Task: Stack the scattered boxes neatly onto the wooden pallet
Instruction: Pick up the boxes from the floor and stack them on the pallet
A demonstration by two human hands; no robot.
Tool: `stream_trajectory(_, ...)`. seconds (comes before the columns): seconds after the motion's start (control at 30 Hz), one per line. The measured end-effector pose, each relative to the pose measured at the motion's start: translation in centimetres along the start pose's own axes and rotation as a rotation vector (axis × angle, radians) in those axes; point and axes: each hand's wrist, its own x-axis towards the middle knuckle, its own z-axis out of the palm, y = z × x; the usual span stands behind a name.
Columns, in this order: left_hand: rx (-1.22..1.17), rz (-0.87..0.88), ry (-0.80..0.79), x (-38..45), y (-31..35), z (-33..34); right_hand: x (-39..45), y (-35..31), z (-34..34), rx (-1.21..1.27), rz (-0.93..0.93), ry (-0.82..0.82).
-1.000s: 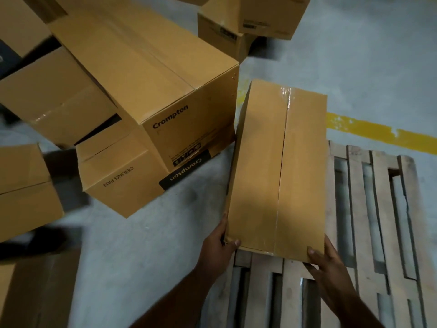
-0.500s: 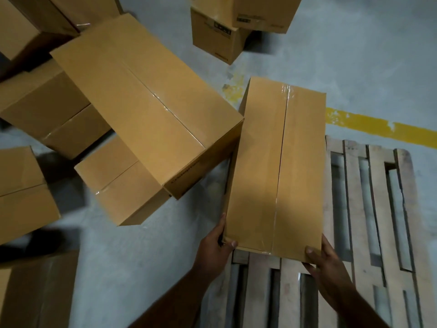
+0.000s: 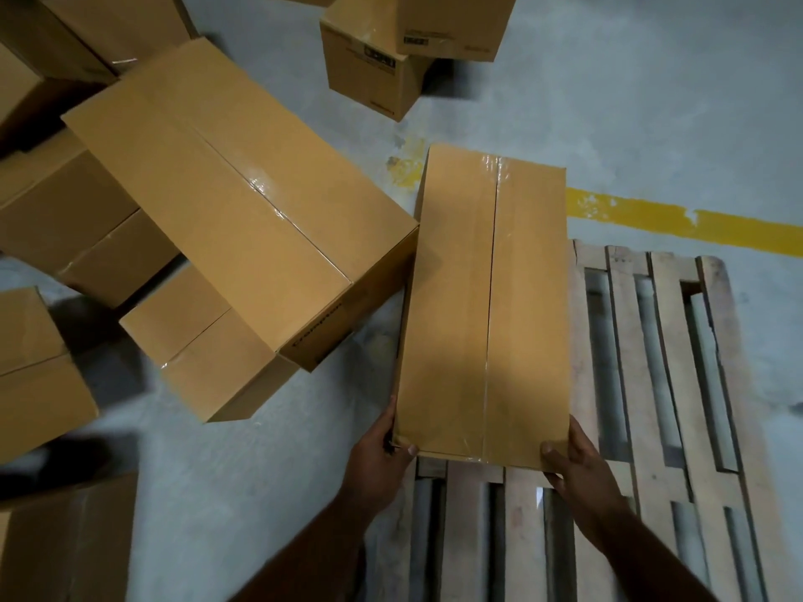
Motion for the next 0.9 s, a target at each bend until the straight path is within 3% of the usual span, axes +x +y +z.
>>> stream_trajectory(0.17,-0.013,-0.129,0.043,-1.2,1.4,-1.6,-2.1,-2.4,1.7,-0.210,-0.010,0.205)
stream_trajectory(0.23,0.009,-0.158,0.094,-2.6,2.4,-3.1,-3.9,-4.1,3.2,-0.261,-0.112,0.254)
stream_trajectory(0.47,-0.116,-0.177,0.261,-6.5,6.8,-10.1,-8.6,-13.0,8.9,-0.224,-0.338,0.064)
stream_trajectory(0.6,-0.292,-0.221,0.378,-4.3,8.8,-14.3,-6.8,-20.3,13.0,-0.050,-0.275,-0.086)
stream_trajectory(0.7,-0.386,-0.219,0.368,-1.3,9.4,-16.3,-4.0,-25.7,16.3,0.119,-0.219,-0.054)
stream_trajectory(0.8,-0.501,-0.184,0.267,1.6,9.6,-17.3,-0.4,-29.0,19.4,-0.054,-0.300,-0.004)
stream_trajectory(0.9,-0.667,-0.239,0.276,4.1,9.3,-17.8,3.2,-30.5,21.7,-0.260,-0.279,-0.082)
